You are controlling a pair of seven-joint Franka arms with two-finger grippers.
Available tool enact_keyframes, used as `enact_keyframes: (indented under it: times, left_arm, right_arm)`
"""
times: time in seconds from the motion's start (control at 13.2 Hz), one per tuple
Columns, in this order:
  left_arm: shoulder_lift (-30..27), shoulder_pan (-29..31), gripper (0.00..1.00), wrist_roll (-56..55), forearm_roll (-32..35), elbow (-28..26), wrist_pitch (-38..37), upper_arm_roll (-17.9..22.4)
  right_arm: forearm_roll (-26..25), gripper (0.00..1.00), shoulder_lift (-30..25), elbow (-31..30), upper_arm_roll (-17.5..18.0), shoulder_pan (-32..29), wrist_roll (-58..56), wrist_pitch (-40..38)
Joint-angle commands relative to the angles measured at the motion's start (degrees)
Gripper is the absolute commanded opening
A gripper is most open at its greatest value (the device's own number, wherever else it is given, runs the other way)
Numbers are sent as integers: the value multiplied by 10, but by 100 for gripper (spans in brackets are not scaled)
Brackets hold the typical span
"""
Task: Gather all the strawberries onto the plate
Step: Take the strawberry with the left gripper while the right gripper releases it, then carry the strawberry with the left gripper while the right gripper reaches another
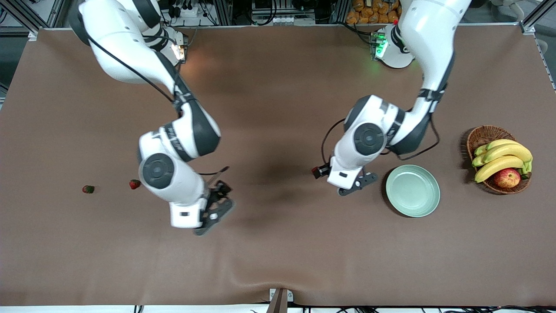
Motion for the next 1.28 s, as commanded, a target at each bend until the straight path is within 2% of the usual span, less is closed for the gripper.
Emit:
enact_keyframes:
  times: [0.0,0.23,0.38,0.53,0.76,0.91,0.98,1.06,1.13,1.21]
  left_arm:
    - [27,-19,100,-129,12,7,22,5]
    - [46,-32,100,-280,62,-23,68,4]
    - [50,-30,100,-326,68,-38,96,4]
    - [58,-31,98,-358,67,-38,111,4]
    - [66,-32,82,-400,68,-38,119,4]
    - [72,-32,79,-417,68,-37,126,4]
    - [74,-33,75,-422,68,-37,127,4]
    - [75,-33,62,-422,68,-37,127,4]
    - [77,-32,57,-422,68,-37,127,4]
    - [83,-33,57,-422,67,-35,128,4]
  right_arm:
    - [-5,100,-81,-122,-43,-1,44,4]
    - [-5,100,-132,-214,-87,-1,133,7]
    - [-3,100,-151,-257,-120,-7,145,9]
    - [4,100,-155,-288,-131,-41,146,12]
    - [8,100,-155,-324,-130,-93,156,20]
    - [12,100,-159,-347,-131,-107,196,20]
    - [17,100,-167,-363,-130,-118,208,23]
    - [30,100,-176,-383,-130,-132,209,31]
    - [43,100,-185,-406,-130,-135,209,44]
    - [54,100,-192,-434,-130,-135,209,64]
